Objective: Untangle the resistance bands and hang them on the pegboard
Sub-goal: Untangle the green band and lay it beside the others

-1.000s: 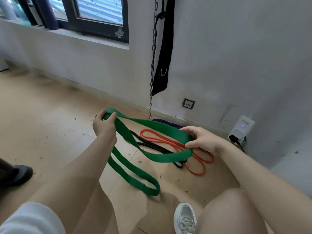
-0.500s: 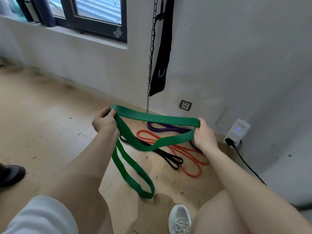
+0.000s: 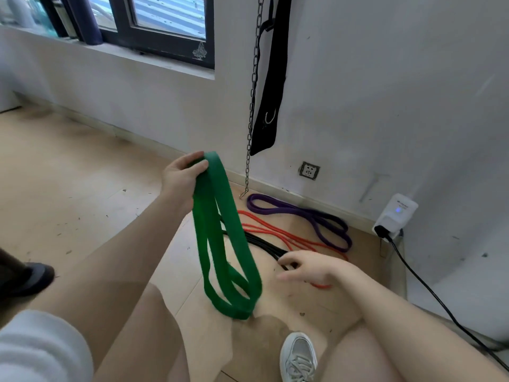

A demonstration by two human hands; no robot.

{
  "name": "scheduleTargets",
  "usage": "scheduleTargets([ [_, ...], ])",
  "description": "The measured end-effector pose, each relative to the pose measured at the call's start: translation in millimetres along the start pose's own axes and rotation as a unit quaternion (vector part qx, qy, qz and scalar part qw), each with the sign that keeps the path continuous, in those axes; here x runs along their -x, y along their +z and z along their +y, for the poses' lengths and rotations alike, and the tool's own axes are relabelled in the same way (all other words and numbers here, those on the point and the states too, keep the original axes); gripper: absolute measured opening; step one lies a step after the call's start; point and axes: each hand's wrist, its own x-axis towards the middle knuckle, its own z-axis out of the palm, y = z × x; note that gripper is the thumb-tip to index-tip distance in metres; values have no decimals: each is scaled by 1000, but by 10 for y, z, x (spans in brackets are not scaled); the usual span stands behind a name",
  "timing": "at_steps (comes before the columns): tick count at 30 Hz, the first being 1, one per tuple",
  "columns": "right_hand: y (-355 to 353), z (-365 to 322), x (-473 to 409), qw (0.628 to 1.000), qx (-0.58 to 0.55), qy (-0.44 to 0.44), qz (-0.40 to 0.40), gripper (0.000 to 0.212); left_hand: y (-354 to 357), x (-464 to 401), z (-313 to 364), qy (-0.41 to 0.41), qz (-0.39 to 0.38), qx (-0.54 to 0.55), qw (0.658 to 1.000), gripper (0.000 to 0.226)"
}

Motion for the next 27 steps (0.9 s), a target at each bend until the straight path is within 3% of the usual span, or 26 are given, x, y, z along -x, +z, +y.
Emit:
scheduleTargets([
  [3,-249,-346,23,952,-99,-104,269,56,17,231,149,30,-165,-93,981,25],
  [4,-374,-471,45,928,-148,-147,309,62,18,310,205,44,-218,-131,966,27],
  [6,-607,-699,101,909,-194,-235,283,83,7,420,330,71,-313,-208,924,33],
  [9,-779,-969,108,933,-142,-278,179,96,-23,483,536,83,-409,-285,863,42],
  [11,-793,-1065,73,938,-121,-280,164,70,-40,477,617,100,-408,-342,840,46],
  [14,-723,-1199,80,934,-93,-272,212,32,-34,499,559,103,-368,-384,841,41],
  [17,-650,-1284,85,935,41,-220,274,40,1,517,372,161,-327,-488,793,71],
  [21,-649,-1125,138,936,102,-190,280,48,13,515,253,222,-329,-515,759,57],
  [24,-611,-925,227,957,29,-210,198,44,79,564,231,280,-351,-547,707,38],
  [27,-511,-749,289,951,-159,-226,140,37,168,645,192,312,-377,-572,658,37],
])
